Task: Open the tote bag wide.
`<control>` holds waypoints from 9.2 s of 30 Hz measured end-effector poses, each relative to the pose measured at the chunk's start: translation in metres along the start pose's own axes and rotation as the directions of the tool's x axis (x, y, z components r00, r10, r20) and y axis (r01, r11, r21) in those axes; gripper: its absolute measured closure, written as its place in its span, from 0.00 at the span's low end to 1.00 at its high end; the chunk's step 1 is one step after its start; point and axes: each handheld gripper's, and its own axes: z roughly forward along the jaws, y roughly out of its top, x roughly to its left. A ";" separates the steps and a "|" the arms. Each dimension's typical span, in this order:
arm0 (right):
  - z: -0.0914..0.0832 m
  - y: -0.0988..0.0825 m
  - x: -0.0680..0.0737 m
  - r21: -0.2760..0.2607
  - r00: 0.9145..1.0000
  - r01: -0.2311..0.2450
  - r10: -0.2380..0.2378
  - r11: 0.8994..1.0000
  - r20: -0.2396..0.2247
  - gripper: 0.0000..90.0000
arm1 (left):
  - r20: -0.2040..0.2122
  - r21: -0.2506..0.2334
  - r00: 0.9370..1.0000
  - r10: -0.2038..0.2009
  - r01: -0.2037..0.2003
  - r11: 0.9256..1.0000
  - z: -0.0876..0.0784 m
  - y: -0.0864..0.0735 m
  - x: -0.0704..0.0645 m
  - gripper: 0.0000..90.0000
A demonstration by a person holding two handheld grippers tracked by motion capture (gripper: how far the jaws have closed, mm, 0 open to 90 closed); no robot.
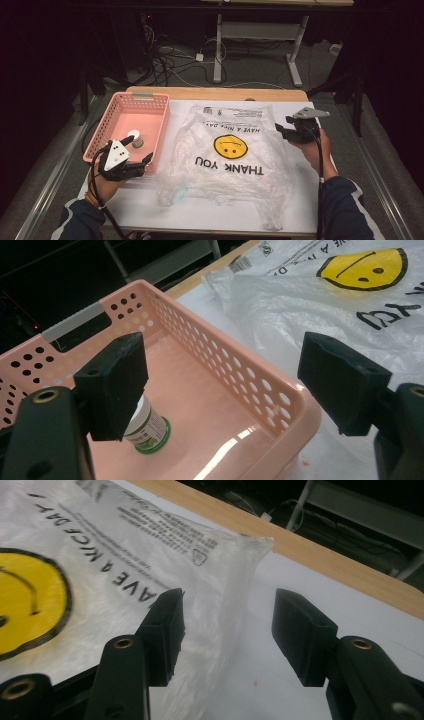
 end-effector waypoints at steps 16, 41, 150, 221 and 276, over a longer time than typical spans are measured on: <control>0.085 0.025 -0.007 0.233 0.996 -0.016 -0.005 0.972 0.089 0.90 | 0.034 -0.013 0.999 -0.003 0.003 1.000 -0.004 -0.002 -0.007 0.22; 0.045 -0.009 -0.062 0.262 0.934 -0.216 0.122 0.940 0.335 1.00 | 0.011 0.012 1.000 0.008 -0.009 1.000 -0.001 -0.006 -0.007 0.23; -0.050 0.077 0.127 -0.237 0.978 0.151 -0.180 0.960 -0.105 1.00 | -0.016 0.384 0.998 -0.053 0.055 0.922 0.046 0.030 0.068 0.22; -0.045 0.066 0.127 -0.231 0.968 0.167 -0.204 0.958 -0.147 1.00 | 0.172 -0.010 0.974 0.146 -0.146 0.989 0.033 0.089 -0.022 0.54; -0.026 0.059 0.139 -0.170 0.957 0.160 -0.195 0.972 -0.214 1.00 | 0.283 0.004 0.941 0.183 -0.192 0.981 0.203 0.093 -0.145 0.53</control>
